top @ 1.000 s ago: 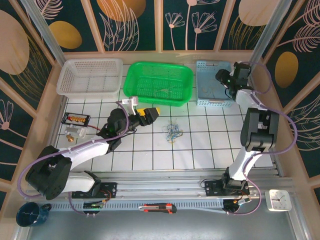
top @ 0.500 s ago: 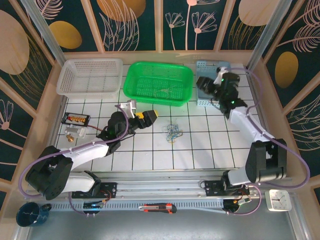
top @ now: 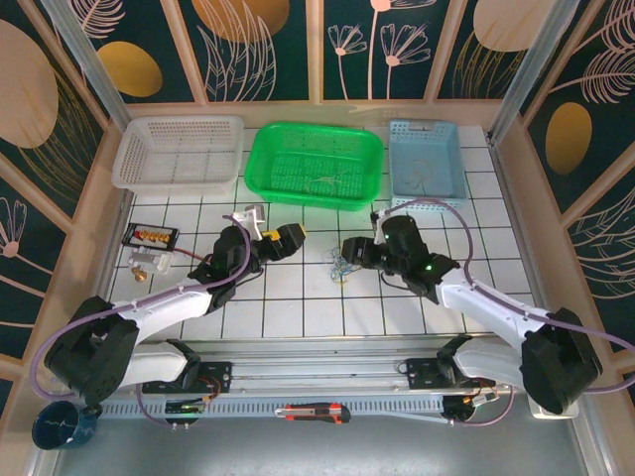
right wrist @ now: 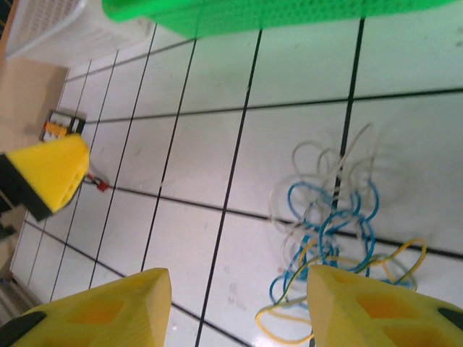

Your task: Untangle the cables

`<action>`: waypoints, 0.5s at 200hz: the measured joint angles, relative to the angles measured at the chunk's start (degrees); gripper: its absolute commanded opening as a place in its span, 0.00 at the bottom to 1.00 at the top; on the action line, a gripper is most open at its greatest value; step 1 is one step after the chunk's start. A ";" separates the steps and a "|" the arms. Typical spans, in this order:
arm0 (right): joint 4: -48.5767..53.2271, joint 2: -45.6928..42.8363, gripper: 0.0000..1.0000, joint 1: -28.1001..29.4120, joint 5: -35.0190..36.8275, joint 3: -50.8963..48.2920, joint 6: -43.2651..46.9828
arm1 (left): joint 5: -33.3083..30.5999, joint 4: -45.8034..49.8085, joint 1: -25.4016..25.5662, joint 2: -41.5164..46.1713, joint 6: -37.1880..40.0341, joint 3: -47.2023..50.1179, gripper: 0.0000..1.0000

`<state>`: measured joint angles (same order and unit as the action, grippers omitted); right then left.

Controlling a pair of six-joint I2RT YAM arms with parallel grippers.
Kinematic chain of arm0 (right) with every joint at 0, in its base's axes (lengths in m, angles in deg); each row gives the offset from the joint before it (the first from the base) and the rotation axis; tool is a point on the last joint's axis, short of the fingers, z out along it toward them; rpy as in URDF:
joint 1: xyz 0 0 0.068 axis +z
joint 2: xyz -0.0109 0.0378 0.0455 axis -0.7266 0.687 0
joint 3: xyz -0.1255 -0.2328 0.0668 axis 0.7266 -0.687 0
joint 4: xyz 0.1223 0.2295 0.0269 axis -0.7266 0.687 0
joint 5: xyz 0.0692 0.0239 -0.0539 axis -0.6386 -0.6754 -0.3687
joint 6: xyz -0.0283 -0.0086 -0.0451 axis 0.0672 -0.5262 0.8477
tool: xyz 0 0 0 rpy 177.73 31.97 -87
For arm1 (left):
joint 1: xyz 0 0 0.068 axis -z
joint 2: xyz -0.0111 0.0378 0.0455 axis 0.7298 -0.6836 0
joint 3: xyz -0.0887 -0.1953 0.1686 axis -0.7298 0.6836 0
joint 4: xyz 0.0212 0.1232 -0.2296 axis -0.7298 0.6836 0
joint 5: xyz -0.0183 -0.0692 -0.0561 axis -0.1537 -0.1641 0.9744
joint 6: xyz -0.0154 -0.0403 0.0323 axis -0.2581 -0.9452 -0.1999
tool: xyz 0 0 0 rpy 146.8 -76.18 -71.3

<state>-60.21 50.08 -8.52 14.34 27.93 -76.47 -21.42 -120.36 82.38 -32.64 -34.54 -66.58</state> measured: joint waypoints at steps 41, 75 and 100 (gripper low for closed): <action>0.44 0.42 0.52 6.25 3.50 -1.31 -4.15 | -0.57 0.79 0.00 0.13 0.00 0.00 0.99; -0.24 4.76 0.49 8.96 5.29 -1.31 -5.81 | -0.59 1.16 0.00 0.35 0.00 0.00 0.99; -0.66 7.85 0.48 9.40 6.49 -1.31 -5.92 | -0.59 1.31 0.00 0.46 0.00 0.00 0.99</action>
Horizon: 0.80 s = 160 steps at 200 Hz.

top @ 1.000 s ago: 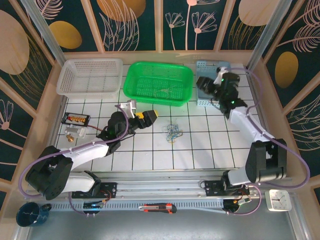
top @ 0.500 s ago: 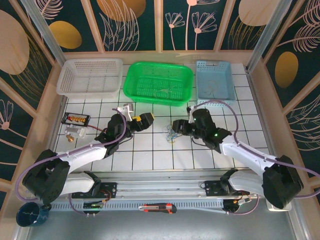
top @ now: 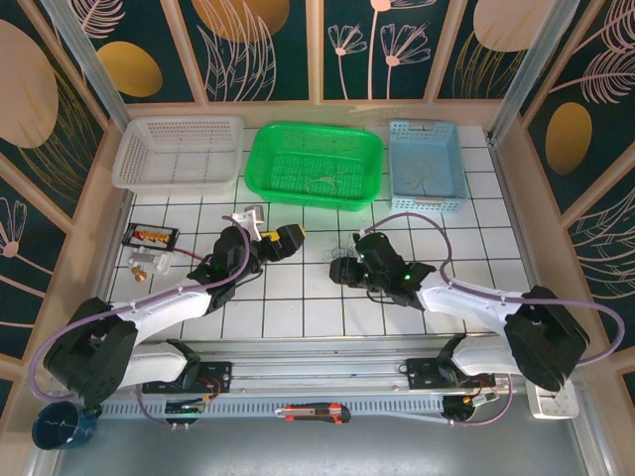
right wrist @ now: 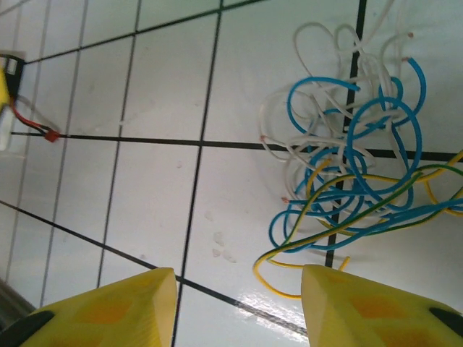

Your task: Untangle the cables

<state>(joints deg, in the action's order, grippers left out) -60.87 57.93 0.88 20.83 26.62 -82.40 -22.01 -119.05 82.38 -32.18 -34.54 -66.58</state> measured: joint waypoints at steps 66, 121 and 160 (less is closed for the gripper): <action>-0.90 4.02 0.41 0.04 2.12 1.33 0.07 | 0.00 0.09 0.00 0.48 0.00 0.00 0.99; -1.36 7.50 0.31 0.02 3.43 3.82 0.11 | 0.00 0.04 0.00 0.48 0.00 0.22 0.99; -0.44 9.01 0.23 0.02 5.31 5.22 -0.79 | 0.02 -0.11 0.00 0.48 0.00 0.42 0.99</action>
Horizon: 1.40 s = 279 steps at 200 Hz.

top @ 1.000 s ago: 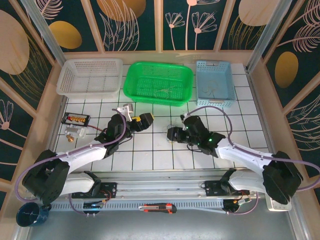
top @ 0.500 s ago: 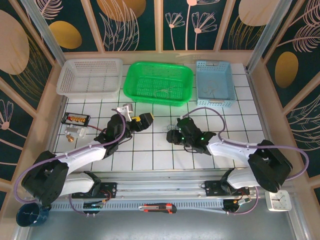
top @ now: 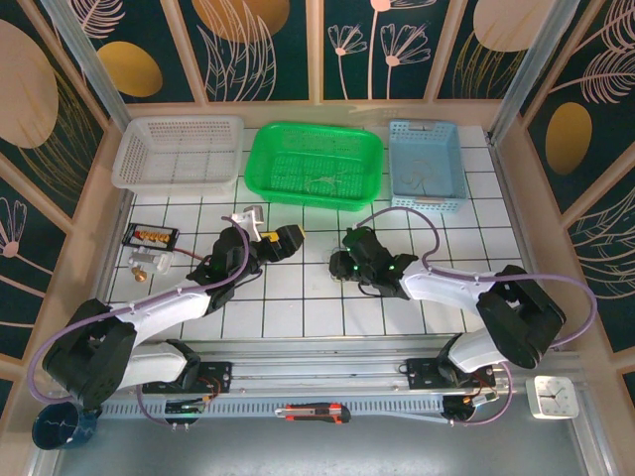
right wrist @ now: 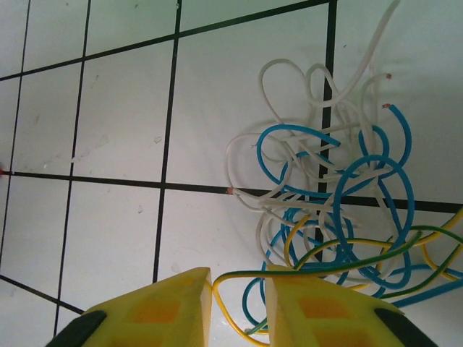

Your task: Untangle the cables

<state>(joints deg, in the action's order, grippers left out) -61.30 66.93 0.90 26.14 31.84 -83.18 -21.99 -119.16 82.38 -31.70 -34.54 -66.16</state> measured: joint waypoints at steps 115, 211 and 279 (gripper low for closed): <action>0.81 -9.75 0.00 -0.15 0.55 0.24 -1.05 | 0.28 -0.76 -0.15 0.52 0.28 1.07 0.99; -12.55 -13.27 0.00 -0.15 -17.53 1.05 -0.70 | 1.73 -2.60 -0.15 3.63 1.14 3.80 0.99; -19.69 -16.09 0.00 -2.67 -21.59 -2.49 -0.26 | 1.60 -2.67 -0.15 4.09 1.11 4.11 0.99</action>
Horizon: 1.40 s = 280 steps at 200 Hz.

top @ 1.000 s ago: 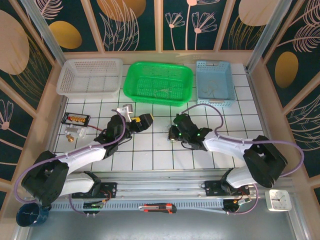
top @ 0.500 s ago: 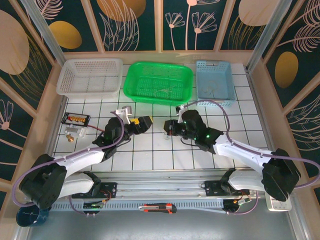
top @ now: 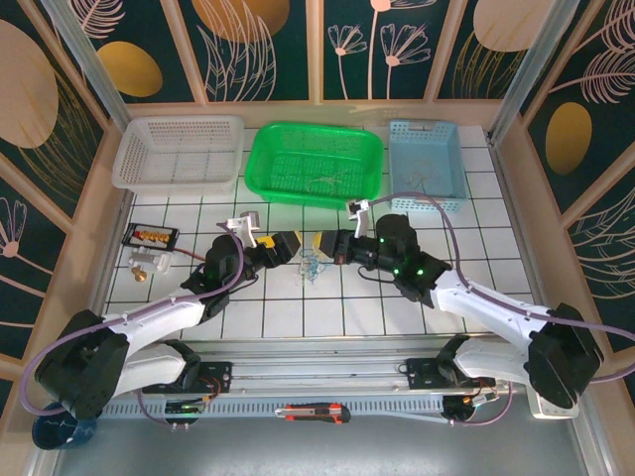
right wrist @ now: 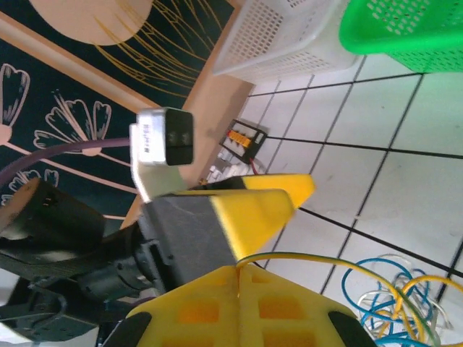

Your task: Untangle the cables

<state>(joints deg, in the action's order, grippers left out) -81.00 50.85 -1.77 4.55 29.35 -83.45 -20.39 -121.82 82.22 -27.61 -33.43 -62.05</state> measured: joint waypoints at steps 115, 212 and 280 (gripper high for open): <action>-7.93 7.28 0.00 -3.08 -1.27 -5.81 -2.99 | 9.79 -6.56 0.00 -0.57 0.52 2.58 0.72; -13.86 10.29 0.00 -4.11 -2.51 -5.81 -8.00 | 19.71 -14.43 2.51 -11.69 -0.44 2.51 0.52; -15.89 10.29 0.00 -4.31 -2.97 -5.81 -9.70 | 19.80 -17.18 2.71 -14.51 -0.39 -0.59 0.50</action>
<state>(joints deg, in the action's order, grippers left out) -96.89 61.14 -6.07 1.57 23.54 -93.15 -0.59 -139.00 84.94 -42.13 -33.82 -62.64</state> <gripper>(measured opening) 0.046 0.511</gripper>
